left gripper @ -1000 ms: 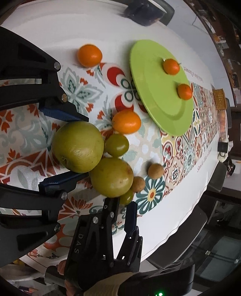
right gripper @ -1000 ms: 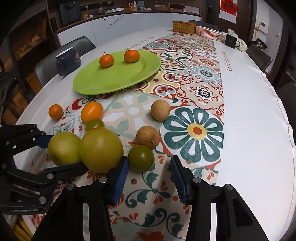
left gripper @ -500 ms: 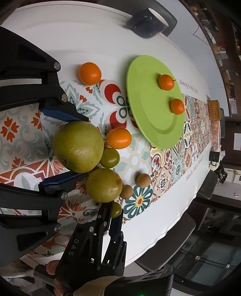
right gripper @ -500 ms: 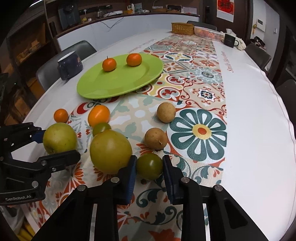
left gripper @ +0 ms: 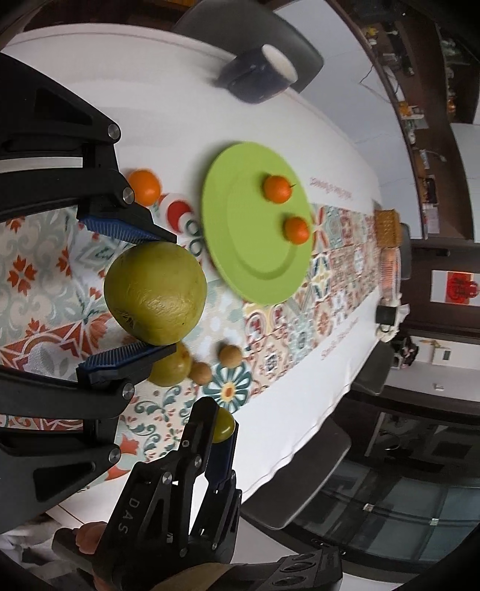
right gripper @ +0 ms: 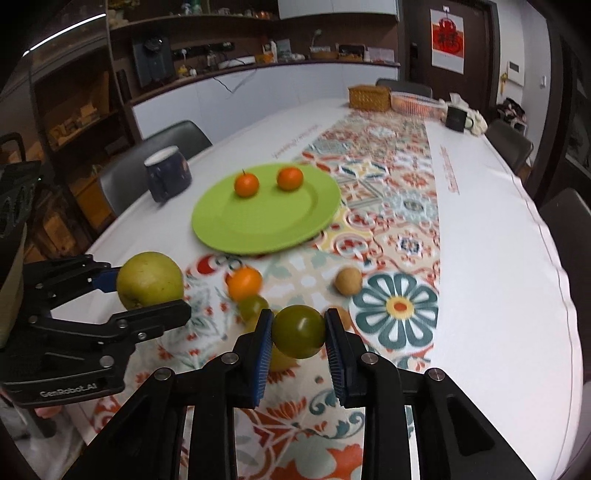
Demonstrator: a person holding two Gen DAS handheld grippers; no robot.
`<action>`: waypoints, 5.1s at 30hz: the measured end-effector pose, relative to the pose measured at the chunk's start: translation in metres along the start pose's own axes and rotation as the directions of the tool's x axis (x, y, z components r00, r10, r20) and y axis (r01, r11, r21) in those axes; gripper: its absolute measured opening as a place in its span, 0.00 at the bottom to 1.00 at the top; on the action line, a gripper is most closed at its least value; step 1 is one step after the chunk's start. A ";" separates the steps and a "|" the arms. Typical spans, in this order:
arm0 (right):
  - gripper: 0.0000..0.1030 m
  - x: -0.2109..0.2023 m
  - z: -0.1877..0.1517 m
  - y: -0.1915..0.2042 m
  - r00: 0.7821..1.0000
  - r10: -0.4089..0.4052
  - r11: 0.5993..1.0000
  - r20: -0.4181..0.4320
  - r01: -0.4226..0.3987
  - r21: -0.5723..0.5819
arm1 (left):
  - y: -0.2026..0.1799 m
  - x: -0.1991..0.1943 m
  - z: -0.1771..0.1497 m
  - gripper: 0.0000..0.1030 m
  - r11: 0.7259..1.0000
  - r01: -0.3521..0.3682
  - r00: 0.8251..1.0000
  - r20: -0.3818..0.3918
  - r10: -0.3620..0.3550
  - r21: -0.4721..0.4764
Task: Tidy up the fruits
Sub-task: 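Place the pear on the green plate with the left tool while the right tool places the lime, then move both tools back toward the remaining fruits, then grasp an orange with the left tool while the right tool grasps a large pear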
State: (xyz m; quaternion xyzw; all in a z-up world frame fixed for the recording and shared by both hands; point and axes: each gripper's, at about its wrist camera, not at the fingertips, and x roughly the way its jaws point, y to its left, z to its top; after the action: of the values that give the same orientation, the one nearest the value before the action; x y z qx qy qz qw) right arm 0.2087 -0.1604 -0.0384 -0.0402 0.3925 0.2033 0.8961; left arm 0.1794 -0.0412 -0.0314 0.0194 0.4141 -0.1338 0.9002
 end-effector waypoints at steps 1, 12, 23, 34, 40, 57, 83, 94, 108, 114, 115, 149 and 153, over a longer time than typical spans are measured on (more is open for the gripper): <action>0.28 -0.002 0.003 0.002 1.000 0.003 1.000 0.010 -0.003 -0.002 | 0.002 -0.003 0.003 0.48 1.000 -0.007 1.000 0.012 0.007 -0.001; 0.28 0.001 0.055 0.023 0.995 0.037 0.999 0.095 -0.034 -0.028 | 0.035 -0.014 0.043 0.48 0.998 -0.057 0.994 0.091 0.056 0.012; 0.28 0.039 0.108 0.023 0.997 0.032 0.999 0.066 -0.030 -0.029 | 0.065 0.012 0.083 0.48 0.994 -0.100 0.994 0.056 0.097 0.043; 0.28 0.122 0.114 0.022 0.987 0.073 0.997 -0.141 -0.073 0.002 | 0.097 0.083 0.082 0.48 0.999 -0.045 0.994 -0.102 0.045 0.002; 0.28 0.140 0.113 0.019 0.983 0.053 0.999 -0.178 -0.052 0.007 | 0.105 0.100 0.081 0.48 0.997 -0.077 0.987 -0.141 0.075 -0.008; 0.52 0.067 0.101 0.019 0.999 -0.042 0.999 -0.009 0.042 -0.013 | 0.084 0.022 0.075 0.70 0.990 -0.138 0.990 0.043 0.137 0.013; 0.75 -0.017 0.024 0.036 0.983 -0.175 0.983 0.060 0.171 0.069 | 0.060 -0.047 0.003 0.92 0.972 -0.236 0.968 0.081 0.237 -0.022; 0.75 0.008 -0.013 0.036 0.979 -0.183 0.979 -0.087 0.189 0.072 | 0.061 -0.016 -0.033 0.92 0.967 -0.255 0.965 -0.054 0.255 0.006; 0.75 0.048 -0.029 0.029 0.957 -0.193 0.975 -0.218 0.213 0.069 | 0.073 0.027 -0.045 0.92 0.968 -0.248 0.959 -0.134 0.251 0.041; 0.75 0.059 -0.026 0.031 0.950 -0.200 0.975 -0.238 0.216 0.043 | 0.080 0.043 -0.034 0.89 0.975 -0.215 0.968 -0.125 0.219 0.047; 0.75 0.061 -0.026 0.032 0.951 -0.194 0.976 -0.242 0.211 0.046 | 0.080 0.046 -0.032 0.87 0.977 -0.210 0.968 -0.128 0.214 0.045; 0.47 0.073 -0.030 0.027 0.960 -0.122 0.986 -0.252 0.145 0.077 | 0.073 0.059 -0.029 0.34 0.992 -0.125 0.979 -0.166 0.121 -0.015; 0.47 0.065 -0.030 0.027 0.965 -0.118 0.989 -0.233 0.136 0.063 | 0.067 0.047 -0.029 0.34 0.991 -0.135 0.980 -0.146 0.133 -0.009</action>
State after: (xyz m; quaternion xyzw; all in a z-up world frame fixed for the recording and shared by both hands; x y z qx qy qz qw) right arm 0.2168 -0.1207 -0.1033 -0.0530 0.4971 0.1238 0.8572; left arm 0.2043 0.0168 -0.0905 0.0484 0.4774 -0.0672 0.8748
